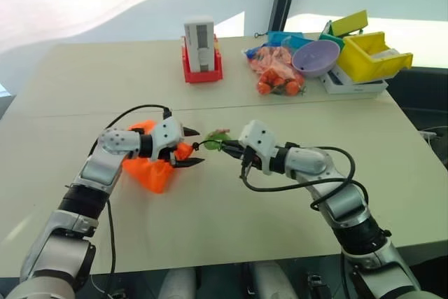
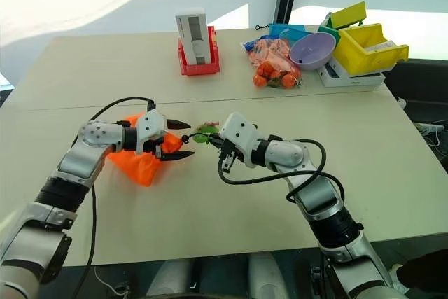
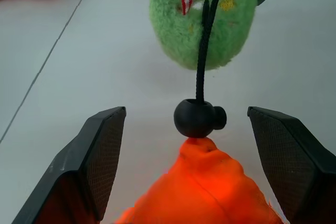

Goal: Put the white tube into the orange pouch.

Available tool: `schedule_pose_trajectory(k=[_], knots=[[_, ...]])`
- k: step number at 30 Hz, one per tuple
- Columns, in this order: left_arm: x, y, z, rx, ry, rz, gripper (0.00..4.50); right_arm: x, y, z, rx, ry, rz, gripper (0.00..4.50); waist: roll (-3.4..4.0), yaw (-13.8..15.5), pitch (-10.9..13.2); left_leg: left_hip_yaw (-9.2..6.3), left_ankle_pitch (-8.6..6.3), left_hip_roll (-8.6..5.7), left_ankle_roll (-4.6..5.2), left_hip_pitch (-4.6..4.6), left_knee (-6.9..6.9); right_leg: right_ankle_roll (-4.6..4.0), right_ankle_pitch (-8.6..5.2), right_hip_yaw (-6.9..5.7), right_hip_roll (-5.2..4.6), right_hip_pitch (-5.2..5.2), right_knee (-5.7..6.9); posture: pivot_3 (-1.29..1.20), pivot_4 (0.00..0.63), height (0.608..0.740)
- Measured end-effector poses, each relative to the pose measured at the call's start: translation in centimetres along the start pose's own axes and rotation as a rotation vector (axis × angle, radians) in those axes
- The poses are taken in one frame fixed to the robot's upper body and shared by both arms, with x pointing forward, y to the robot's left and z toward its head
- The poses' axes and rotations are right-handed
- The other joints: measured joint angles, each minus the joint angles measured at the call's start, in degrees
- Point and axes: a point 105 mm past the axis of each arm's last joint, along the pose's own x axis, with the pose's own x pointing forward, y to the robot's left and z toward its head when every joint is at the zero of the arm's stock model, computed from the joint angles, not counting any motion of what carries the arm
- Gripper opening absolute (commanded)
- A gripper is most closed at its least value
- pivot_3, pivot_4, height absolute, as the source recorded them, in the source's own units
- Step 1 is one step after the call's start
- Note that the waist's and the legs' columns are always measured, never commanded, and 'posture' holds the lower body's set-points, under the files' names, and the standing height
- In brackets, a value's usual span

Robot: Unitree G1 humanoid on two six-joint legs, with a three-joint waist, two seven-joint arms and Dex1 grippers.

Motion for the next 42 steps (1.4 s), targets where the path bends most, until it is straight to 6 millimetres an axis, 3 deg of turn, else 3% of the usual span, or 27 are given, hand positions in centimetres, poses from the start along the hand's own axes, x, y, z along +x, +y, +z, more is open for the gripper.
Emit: schedule_pose_trajectory(k=[1, 4, 10, 11, 25, 30, 42], knots=[[0.0, -0.1, 0.0, -0.004, 0.001, 0.003, 3.96, 0.0, 0.0, 0.0, 0.0, 0.0, -0.001, 0.0, 0.0, 0.0, 0.0, 0.0, 0.0, 0.0, 0.0, 0.0, 0.02, 0.0, 0.0, 0.0, 0.0, 0.0, 0.02, 0.0, 0.15, 0.74], [0.0, 0.0, 0.2, -0.002, 0.0, 0.019, 3.08, 0.0, 0.0, 0.0, 0.0, 0.0, -0.002, 0.0, 0.0, 0.1, 0.0, 0.0, 0.0, 0.0, 0.0, 0.0, 0.07, 0.0, 0.0, 0.0, 0.0, 0.02, 0.05, 0.0, 0.15, 0.74], [-0.2, 0.3, 0.3, -0.013, 0.0, 0.054, 0.13, 0.2, 0.2, 0.0, -0.001, 0.002, 0.007, 0.0, 0.0, 0.1, 0.0, -0.01, 0.0, 0.0, 0.0, 0.01, 0.09, 0.0, 0.0, 0.0, 0.01, 0.02, 0.07, 0.0, 0.15, 0.74], [-0.3, 0.3, 0.3, -0.019, 0.003, 0.057, 0.03, 0.2, 0.3, 0.0, -0.001, 0.002, 0.009, 0.0, 0.0, 0.0, 0.0, -0.01, 0.0, 0.0, 0.0, 0.01, 0.09, 0.0, 0.0, -0.01, 0.01, 0.02, 0.08, 0.0, 0.15, 0.74], [-1.2, -0.4, -0.6, -0.081, 0.023, 0.027, 0.03, 0.2, 0.3, -0.1, -0.004, 0.006, 0.005, 0.0, 0.0, 0.0, 0.0, -0.01, 0.0, 0.0, 0.0, 0.01, 0.13, -0.01, 0.0, 0.0, 0.02, 0.02, 0.12, 0.0, 0.15, 0.74], [-1.3, -0.5, -0.5, -0.113, 0.007, 0.012, 2.28, 0.2, 0.2, -0.1, -0.006, 0.005, 0.004, 0.0, 0.0, 0.0, 0.0, -0.01, 0.0, 0.0, 0.0, 0.02, 0.14, -0.01, 0.0, 0.0, 0.02, 0.02, 0.14, 0.0, 0.15, 0.74], [-0.7, 0.0, 0.5, -0.123, -0.016, -0.011, 2.28, 0.2, 0.2, 0.0, -0.007, 0.002, 0.002, 0.0, 0.0, 0.1, 0.0, -0.01, 0.0, 0.0, 0.0, 0.02, 0.19, -0.01, 0.0, -0.01, 0.02, 0.03, 0.17, 0.0, 0.15, 0.74]])
